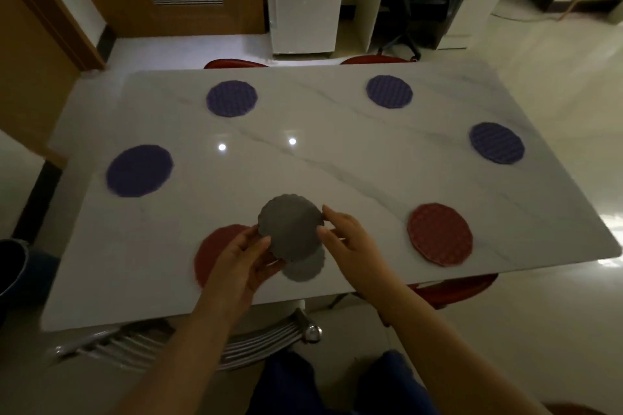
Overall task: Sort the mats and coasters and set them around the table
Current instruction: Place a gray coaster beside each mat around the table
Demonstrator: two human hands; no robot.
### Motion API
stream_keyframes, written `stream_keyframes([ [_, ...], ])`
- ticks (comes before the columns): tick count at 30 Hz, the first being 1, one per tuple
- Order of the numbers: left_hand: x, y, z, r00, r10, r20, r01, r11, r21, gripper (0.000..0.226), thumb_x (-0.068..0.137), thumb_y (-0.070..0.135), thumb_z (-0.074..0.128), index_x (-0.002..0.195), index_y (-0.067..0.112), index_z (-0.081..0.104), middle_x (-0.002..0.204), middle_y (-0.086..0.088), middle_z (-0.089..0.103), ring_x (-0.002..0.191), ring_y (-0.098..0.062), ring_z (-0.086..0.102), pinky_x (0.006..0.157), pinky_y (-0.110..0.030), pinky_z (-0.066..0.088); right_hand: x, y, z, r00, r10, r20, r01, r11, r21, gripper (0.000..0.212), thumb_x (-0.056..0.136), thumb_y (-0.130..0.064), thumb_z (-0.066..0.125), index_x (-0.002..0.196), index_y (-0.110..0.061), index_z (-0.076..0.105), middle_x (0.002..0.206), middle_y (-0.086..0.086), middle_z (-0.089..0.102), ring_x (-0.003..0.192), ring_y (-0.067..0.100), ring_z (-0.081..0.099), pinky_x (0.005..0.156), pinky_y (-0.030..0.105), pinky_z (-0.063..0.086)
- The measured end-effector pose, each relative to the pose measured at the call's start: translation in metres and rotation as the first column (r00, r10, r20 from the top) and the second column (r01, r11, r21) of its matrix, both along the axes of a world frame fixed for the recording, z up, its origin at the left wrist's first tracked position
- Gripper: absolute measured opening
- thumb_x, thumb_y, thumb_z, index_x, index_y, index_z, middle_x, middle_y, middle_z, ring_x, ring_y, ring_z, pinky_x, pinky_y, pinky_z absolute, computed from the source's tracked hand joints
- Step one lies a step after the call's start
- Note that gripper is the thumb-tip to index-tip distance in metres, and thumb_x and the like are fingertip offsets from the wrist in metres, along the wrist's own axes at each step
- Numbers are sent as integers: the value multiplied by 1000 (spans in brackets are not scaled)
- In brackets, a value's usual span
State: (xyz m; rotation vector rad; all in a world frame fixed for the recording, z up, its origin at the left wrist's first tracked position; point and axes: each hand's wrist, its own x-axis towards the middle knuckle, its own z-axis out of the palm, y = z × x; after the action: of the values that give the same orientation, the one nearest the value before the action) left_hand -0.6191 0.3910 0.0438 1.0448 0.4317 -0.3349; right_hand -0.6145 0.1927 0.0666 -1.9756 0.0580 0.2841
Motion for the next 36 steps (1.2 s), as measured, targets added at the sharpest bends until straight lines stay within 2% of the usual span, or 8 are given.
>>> stream_keyframes([
  [4, -2, -65, 3, 999, -47, 20, 47, 999, -19, 44, 74, 20, 68, 117, 18, 60, 104, -7, 75, 94, -28, 72, 67, -29, 59, -6, -58, 6, 996, -48, 75, 56, 993, -106, 49, 94, -35, 49, 141, -24, 39, 118, -15, 43, 96, -2, 51, 84, 13, 45],
  [11, -20, -220, 0, 999, -34, 21, 35, 999, -33, 29, 89, 9, 59, 117, 16, 57, 98, -8, 76, 89, -27, 73, 67, -27, 58, -19, -202, 4, 990, -85, 111, 108, 969, -222, 45, 93, -36, 50, 136, -25, 45, 112, -17, 44, 92, -7, 49, 65, 0, 34],
  [14, -30, -280, 0, 1000, -19, 18, 19, 999, -38, 30, 90, 10, 59, 120, 13, 56, 103, -10, 75, 92, -29, 72, 68, -28, 59, -26, -258, 10, 984, -88, 155, 129, 953, -273, 45, 89, -38, 56, 132, -25, 49, 112, -13, 49, 95, 5, 54, 79, 16, 47],
  [18, -38, -335, 7, 1000, 16, -9, -16, 1000, -26, 29, 89, 9, 61, 117, 13, 58, 101, -10, 75, 90, -28, 72, 66, -28, 59, -26, -309, 22, 975, -181, 131, 204, 961, -187, 26, 84, -29, 66, 109, -27, 58, 98, -10, 63, 81, 8, 62, 73, 29, 56],
  [24, -40, -354, 14, 999, 44, 0, -44, 998, -44, 42, 78, 23, 66, 118, 10, 60, 102, -10, 75, 90, -24, 72, 68, -28, 58, -13, -340, 29, 981, -187, 49, 188, 982, -27, 11, 85, -18, 65, 83, -26, 59, 83, -6, 64, 80, 13, 64, 73, 28, 55],
  [27, -32, -345, 10, 998, 67, -3, -67, 997, -30, 47, 76, 25, 66, 120, 10, 58, 105, -10, 74, 94, -24, 71, 71, -29, 59, -3, -347, 25, 965, -255, -52, 260, 959, 112, 8, 87, -16, 63, 84, -21, 58, 83, 3, 67, 73, 14, 68, 65, 29, 58],
  [30, -18, -336, 5, 993, 117, -14, -117, 993, -22, 49, 75, 25, 67, 121, 11, 58, 103, -7, 75, 92, -21, 72, 71, -28, 59, 9, -368, 13, 903, -400, -157, 429, 859, 278, 7, 89, -14, 60, 92, -10, 56, 84, 7, 67, 64, 11, 69, 52, 22, 55],
  [36, 4, -326, -6, 992, 120, -24, -121, 991, -53, 46, 76, 21, 67, 120, 11, 58, 100, -4, 76, 90, -20, 72, 67, -27, 58, 17, -406, -42, 802, -506, -319, 560, 821, 105, 12, 91, -12, 57, 99, -4, 54, 87, 11, 64, 70, 21, 67, 50, 25, 54],
])
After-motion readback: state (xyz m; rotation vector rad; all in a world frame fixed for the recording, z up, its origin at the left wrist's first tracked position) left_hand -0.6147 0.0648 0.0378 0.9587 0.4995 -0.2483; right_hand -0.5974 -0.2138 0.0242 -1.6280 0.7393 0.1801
